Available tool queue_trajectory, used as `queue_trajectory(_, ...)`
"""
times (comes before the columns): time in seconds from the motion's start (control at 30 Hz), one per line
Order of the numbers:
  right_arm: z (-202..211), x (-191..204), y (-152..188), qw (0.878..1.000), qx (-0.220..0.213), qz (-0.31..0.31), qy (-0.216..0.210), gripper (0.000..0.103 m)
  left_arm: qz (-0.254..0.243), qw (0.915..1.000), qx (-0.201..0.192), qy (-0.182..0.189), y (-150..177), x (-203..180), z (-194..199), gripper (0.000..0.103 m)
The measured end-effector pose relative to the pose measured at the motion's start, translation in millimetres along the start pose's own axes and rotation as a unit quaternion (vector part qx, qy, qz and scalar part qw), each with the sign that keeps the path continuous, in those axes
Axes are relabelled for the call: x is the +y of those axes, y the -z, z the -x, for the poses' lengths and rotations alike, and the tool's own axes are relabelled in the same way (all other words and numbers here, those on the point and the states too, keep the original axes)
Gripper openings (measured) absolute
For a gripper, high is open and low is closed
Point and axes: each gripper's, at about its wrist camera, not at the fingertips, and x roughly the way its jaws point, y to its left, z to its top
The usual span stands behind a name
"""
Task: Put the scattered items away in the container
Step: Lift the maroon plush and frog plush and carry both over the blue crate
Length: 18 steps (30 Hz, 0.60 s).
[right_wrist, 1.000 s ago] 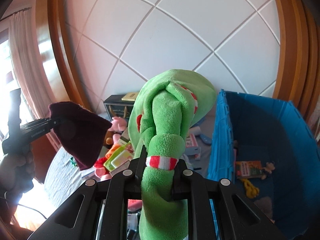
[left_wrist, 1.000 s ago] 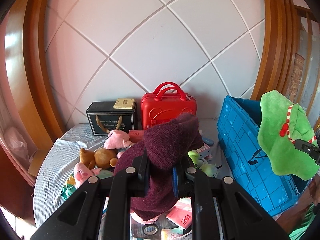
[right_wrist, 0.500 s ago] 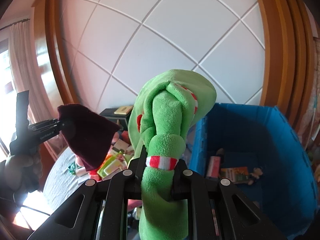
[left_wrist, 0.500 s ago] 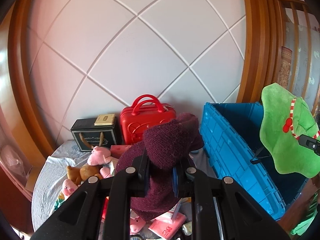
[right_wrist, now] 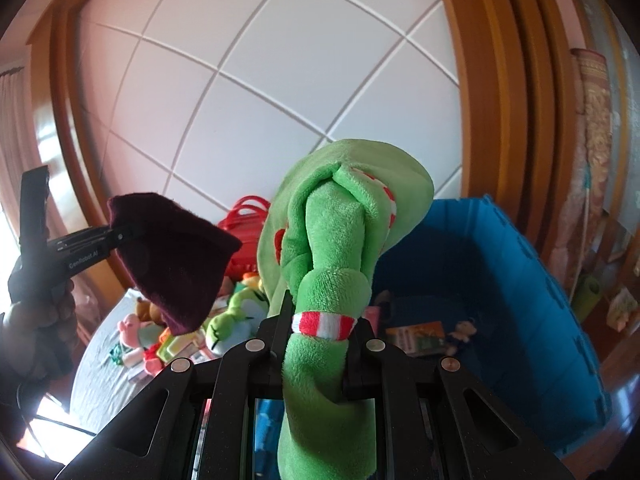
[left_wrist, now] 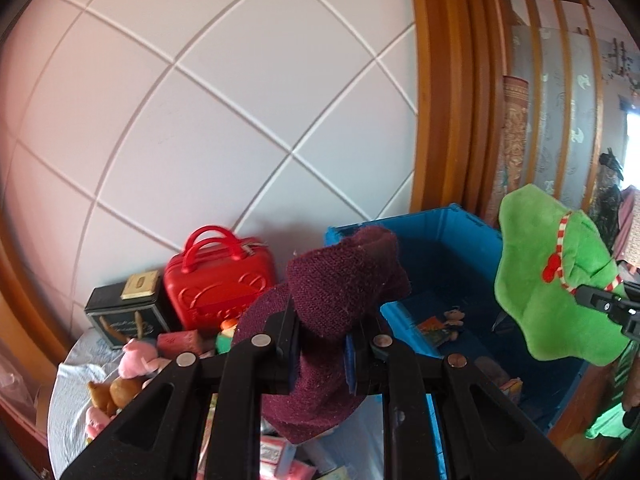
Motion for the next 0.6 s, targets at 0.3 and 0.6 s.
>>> queue_trajectory(0.3,10.6,-44.0,13.7,0.999,0.003,-0.038,0.032,0.016,-0.041,0.998,-0.001,0.048,-30.6,-66.5,-33.8,0.016)
queue_trajectory(0.6,10.0,-96.2,26.1,0.995,0.01,-0.074,0.069,0.016,-0.079,0.9923,0.015,0.094,-44.2,-126.1,-70.9,0.016)
